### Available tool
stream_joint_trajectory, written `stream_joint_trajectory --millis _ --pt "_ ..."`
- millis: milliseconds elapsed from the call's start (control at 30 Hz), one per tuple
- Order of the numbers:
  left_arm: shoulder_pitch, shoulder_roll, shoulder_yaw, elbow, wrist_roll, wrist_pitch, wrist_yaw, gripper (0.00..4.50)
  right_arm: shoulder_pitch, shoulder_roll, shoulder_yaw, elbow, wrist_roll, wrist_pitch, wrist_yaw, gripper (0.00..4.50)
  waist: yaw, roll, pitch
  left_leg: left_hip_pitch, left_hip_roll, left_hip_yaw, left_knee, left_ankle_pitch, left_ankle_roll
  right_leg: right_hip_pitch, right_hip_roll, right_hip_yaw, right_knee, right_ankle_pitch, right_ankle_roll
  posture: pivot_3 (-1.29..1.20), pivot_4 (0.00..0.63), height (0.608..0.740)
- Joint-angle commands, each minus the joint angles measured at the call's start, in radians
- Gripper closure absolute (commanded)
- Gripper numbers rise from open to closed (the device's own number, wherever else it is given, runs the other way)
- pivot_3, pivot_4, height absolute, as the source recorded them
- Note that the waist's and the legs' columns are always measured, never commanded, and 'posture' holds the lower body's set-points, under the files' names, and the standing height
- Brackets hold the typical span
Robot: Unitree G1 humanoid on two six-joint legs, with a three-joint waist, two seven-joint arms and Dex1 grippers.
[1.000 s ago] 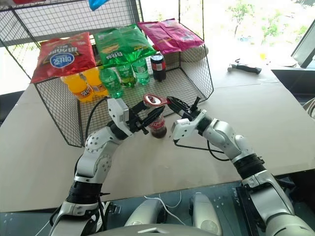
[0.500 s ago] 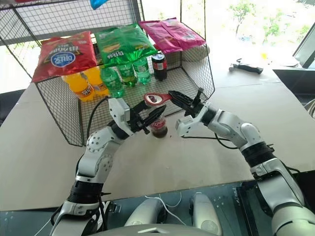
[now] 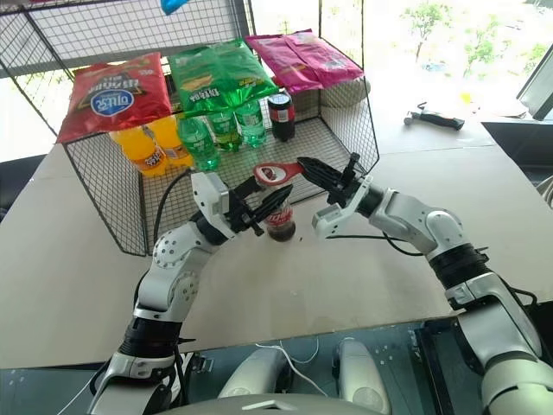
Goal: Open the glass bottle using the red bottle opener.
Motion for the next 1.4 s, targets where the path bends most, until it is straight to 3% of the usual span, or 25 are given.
stream_joint_trajectory --millis 33,433,1300,1333,1400 --pt "0.005 0.010 -0.018 0.032 0.027 0.024 0.003 2.88 -0.063 -0.032 -0.049 -0.013 -0.020 0.030 -0.066 4.50 0.000 0.000 0.000 0.000 0.000 0.000 0.000 0.000 0.000 0.000 0.000 0.000 0.000 0.000 0.000 0.00 0.150 0.735" --pt "0.006 0.011 -0.019 0.032 0.022 0.029 0.011 2.88 -0.084 -0.059 -0.046 0.008 -0.044 0.067 -0.156 4.50 -0.004 0.000 0.001 -0.001 0.000 0.000 -0.003 0.000 0.000 -0.002 0.000 0.000 -0.003 0.000 -0.001 0.00 0.150 0.735" --pt "0.005 0.018 -0.009 0.023 0.008 0.049 0.015 2.88 -0.050 -0.031 -0.071 0.016 0.045 0.113 -0.161 4.50 -0.005 0.000 0.001 -0.002 0.000 0.001 -0.003 0.000 0.000 -0.002 0.000 0.000 -0.004 0.000 0.000 0.00 0.150 0.735" --pt "0.005 0.019 -0.009 0.022 0.005 0.052 0.013 2.09 -0.050 -0.030 -0.070 0.017 0.048 0.115 -0.162 4.50 -0.005 0.000 0.001 -0.002 0.000 0.001 -0.003 0.000 0.000 -0.002 0.000 0.001 -0.004 0.000 0.000 0.00 0.150 0.735" --pt "0.006 0.021 -0.007 0.018 -0.001 0.061 0.010 1.62 -0.046 -0.028 -0.073 0.025 0.064 0.119 -0.162 4.50 -0.005 0.000 0.002 -0.002 0.000 0.001 -0.003 0.000 0.000 -0.002 0.000 0.001 -0.004 0.000 0.000 0.00 0.150 0.735"
